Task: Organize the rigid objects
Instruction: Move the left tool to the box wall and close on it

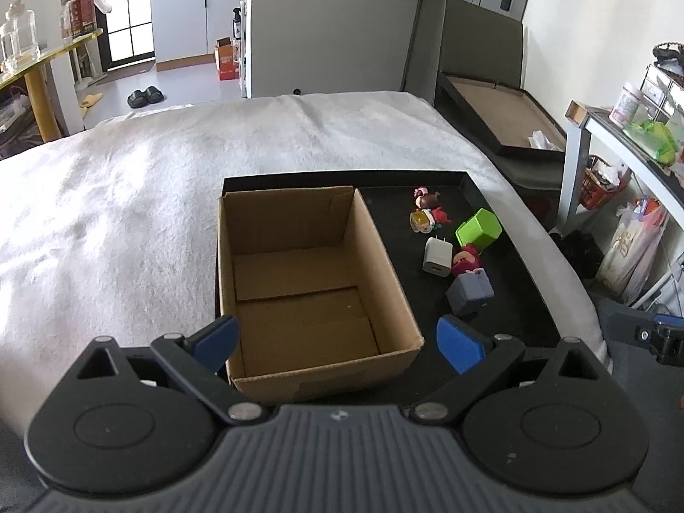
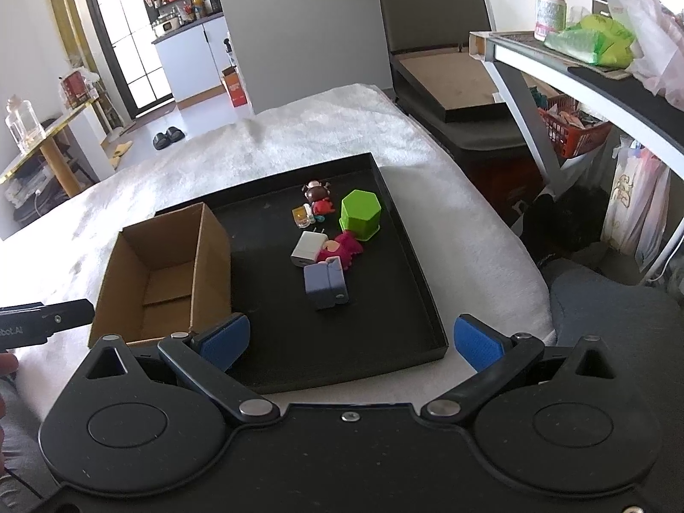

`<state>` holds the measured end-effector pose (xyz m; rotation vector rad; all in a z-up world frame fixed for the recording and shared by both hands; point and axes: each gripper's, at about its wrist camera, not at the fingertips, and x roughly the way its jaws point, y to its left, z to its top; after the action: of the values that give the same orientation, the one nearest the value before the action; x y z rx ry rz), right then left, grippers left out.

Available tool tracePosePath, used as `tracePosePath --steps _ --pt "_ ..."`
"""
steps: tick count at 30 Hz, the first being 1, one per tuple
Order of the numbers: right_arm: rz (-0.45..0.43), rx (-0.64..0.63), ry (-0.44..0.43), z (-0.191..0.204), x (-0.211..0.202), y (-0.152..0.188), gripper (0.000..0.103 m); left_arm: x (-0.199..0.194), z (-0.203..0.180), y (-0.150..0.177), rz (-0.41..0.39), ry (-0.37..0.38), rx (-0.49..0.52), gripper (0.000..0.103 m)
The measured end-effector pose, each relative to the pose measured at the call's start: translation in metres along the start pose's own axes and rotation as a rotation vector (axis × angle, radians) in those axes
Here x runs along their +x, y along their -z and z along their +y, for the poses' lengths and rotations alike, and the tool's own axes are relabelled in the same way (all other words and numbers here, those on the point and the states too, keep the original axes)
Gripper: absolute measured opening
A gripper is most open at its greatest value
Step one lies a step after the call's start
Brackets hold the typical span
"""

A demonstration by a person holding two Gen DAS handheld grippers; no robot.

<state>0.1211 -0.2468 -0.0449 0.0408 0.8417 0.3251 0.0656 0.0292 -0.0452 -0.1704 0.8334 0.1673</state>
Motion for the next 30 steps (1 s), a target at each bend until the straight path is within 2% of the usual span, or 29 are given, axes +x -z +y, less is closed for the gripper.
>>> tracePosePath --steps 4,8,19,30 --pt "0.017 0.004 0.0 -0.002 0.01 -0.004 0.103 0.008 0.004 -0.003 0.02 0.002 -0.011 0.099" --pt "0.036 0.01 -0.002 -0.003 0.022 -0.009 0.103 0.013 0.002 -0.005 0.027 -0.007 0.035 0.099" --pt "0.095 0.0 0.015 -0.002 0.051 -0.012 0.103 0.035 0.011 -0.006 0.073 -0.054 0.013 0.099" --pt "0.112 -0.024 0.015 -0.004 0.074 -0.015 0.102 0.063 0.04 -0.004 0.111 -0.111 -0.104 0.092"
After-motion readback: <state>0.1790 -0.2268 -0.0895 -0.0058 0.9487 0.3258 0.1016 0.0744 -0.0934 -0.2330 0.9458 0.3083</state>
